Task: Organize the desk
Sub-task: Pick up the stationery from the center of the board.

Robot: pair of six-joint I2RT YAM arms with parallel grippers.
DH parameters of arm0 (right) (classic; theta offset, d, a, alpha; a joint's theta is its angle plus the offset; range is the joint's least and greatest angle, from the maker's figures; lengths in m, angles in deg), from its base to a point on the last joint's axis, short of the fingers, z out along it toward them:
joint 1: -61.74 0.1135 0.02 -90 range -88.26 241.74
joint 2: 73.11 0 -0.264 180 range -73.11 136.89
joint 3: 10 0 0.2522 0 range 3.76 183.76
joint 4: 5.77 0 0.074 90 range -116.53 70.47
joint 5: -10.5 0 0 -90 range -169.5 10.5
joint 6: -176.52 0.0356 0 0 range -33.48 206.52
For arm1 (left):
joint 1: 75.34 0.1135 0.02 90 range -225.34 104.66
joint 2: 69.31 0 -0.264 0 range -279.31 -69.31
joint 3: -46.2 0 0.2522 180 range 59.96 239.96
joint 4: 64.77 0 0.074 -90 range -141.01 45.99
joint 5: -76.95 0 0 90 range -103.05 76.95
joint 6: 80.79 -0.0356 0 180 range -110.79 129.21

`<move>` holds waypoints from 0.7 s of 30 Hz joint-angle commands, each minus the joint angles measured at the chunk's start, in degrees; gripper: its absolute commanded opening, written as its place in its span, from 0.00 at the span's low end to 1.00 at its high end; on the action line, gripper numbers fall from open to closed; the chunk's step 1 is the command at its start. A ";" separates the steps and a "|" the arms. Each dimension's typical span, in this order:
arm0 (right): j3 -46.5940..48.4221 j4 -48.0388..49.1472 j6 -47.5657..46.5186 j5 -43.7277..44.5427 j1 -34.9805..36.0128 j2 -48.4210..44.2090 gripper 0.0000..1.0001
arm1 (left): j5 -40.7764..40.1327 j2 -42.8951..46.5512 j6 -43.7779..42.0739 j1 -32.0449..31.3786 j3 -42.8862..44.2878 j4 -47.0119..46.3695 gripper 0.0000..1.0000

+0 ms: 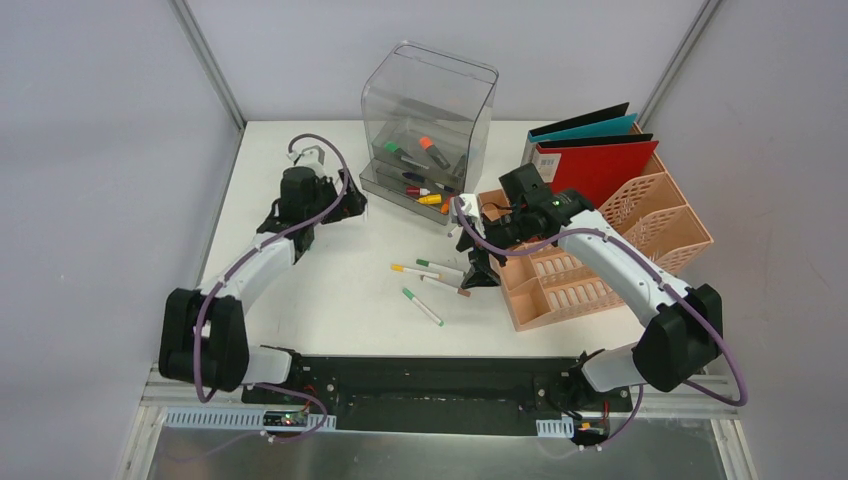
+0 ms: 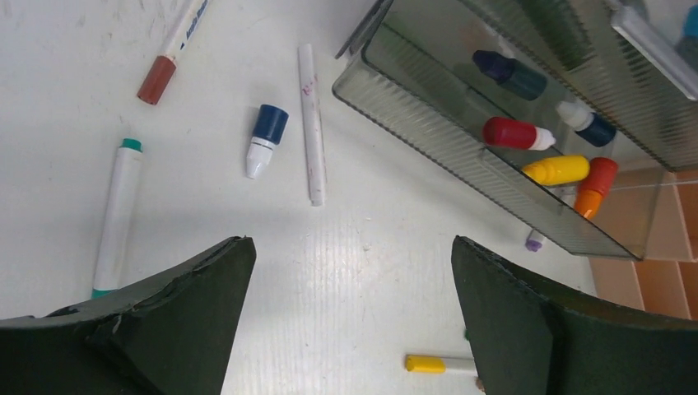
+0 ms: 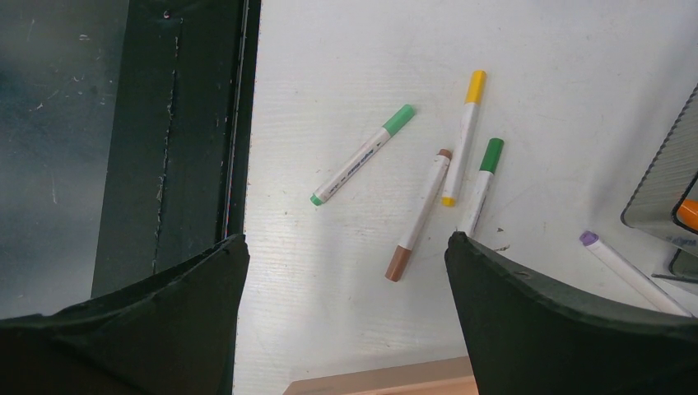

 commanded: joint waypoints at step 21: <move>1.36 0.45 -1.38 -0.45 -0.30 -0.06 0.93 | -2.23 -25.68 -1.27 3.09 20.99 14.37 0.53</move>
